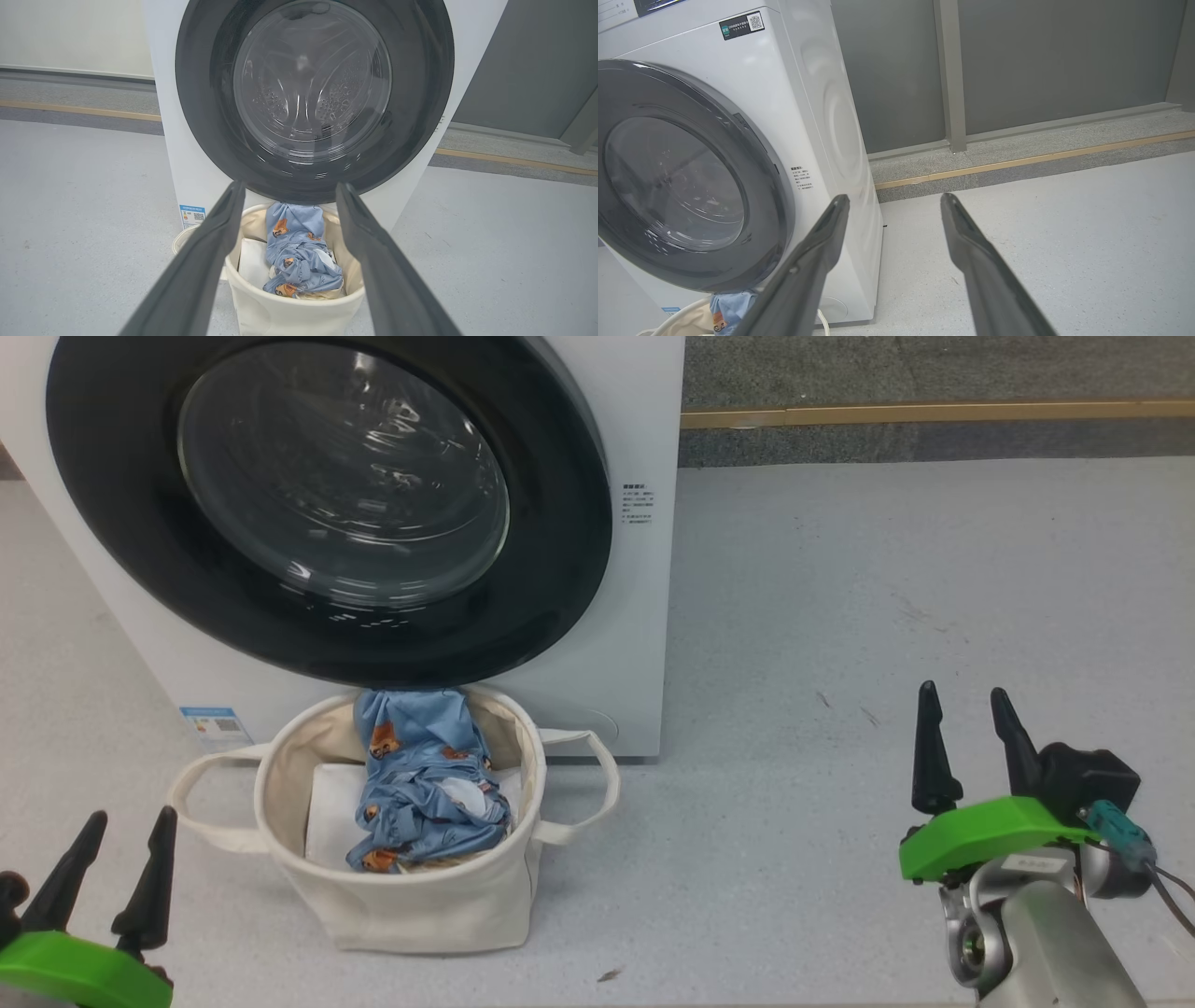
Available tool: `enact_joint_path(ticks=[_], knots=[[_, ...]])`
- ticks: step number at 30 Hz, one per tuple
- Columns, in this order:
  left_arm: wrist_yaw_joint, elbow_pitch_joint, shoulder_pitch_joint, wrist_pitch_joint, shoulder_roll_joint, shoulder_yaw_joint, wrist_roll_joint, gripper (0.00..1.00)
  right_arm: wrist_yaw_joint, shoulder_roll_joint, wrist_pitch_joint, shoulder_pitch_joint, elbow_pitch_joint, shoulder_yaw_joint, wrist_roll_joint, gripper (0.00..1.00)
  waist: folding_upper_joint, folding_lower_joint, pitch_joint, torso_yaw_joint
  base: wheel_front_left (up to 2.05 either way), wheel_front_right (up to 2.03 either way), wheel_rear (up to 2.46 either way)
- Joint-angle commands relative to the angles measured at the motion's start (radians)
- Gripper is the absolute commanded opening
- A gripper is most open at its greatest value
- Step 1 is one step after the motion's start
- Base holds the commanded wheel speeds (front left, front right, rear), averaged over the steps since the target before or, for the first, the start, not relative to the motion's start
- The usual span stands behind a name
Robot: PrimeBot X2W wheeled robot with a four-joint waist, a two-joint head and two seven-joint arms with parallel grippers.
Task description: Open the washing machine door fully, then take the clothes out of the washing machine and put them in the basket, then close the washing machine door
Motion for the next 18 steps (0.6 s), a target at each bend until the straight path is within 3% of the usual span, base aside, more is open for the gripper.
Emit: enact_joint_path(ticks=[1,18], knots=[[-0.006,-0.018,-0.072,-0.012,0.036,0.045,0.012,1.0,0.0,0.008,-0.009,-0.012,-0.031,0.024,-0.004,1.0,-0.0001,0.0001,0.0,0.002,0.0,0.0,0.0],[-0.006,-0.014,-0.081,-0.012,0.043,0.039,0.009,1.0,0.0,0.01,-0.009,-0.013,-0.03,0.02,-0.008,1.0,-0.0001,0.0001,0.002,0.001,0.0,0.0,0.0]])
